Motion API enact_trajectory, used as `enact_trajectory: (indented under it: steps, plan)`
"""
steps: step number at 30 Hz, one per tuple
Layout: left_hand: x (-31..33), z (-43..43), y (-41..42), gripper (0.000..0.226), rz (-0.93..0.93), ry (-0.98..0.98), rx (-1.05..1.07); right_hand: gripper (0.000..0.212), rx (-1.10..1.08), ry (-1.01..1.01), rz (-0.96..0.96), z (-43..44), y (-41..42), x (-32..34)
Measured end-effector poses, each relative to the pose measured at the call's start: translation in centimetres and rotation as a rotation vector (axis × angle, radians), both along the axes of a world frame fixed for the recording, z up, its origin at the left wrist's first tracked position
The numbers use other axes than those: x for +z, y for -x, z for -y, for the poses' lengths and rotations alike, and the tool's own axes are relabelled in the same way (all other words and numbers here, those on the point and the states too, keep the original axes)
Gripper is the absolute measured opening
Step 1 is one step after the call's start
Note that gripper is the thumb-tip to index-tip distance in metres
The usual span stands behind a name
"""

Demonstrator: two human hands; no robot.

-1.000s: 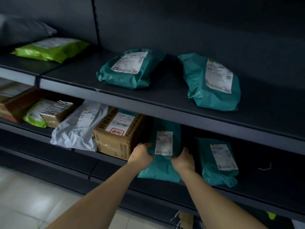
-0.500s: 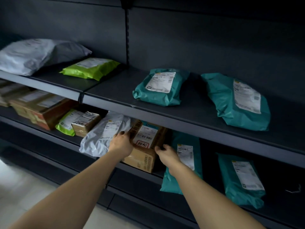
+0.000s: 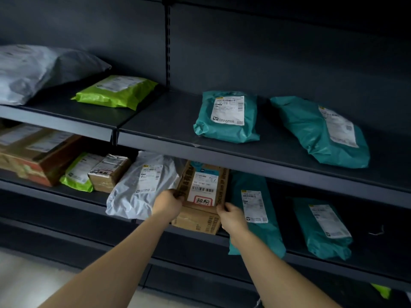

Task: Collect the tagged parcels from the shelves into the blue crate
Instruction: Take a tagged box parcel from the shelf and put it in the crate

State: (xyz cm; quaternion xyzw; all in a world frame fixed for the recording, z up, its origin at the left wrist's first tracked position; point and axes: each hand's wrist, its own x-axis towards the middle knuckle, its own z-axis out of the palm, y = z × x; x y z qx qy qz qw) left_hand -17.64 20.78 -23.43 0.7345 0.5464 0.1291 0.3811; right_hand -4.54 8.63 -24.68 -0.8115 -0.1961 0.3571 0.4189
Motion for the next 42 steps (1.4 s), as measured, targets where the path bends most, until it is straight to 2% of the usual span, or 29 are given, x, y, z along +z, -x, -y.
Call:
enact_trajectory:
  steps: [2,6,11,23,33,42]
  plan:
    - [0.1,1.3,0.7,0.028,0.073,-0.018,0.009,0.043,-0.033,-0.047,-0.004,1.2,1.1,0.4]
    - [0.4,4.3,2.5,0.024,0.192,-0.022,0.057,0.023,-0.048,-0.169,-0.007,4.1,3.2,1.7]
    - [1.2,9.9,5.0,0.032,0.285,-0.016,0.133,0.035,-0.013,-0.224,0.068,8.5,5.4,2.6]
    - [2.0,25.4,11.6,0.013,0.351,-0.052,0.182,0.036,0.052,-0.231,0.098,22.7,11.2,2.7]
    - [1.4,35.4,16.2,0.025,0.366,-0.040,0.094,0.039,-0.064,-0.254,0.110,33.9,16.7,3.0]
    - [0.0,45.3,18.5,0.035,0.362,0.025,-0.015,0.039,-0.201,-0.169,0.125,45.4,20.2,2.2]
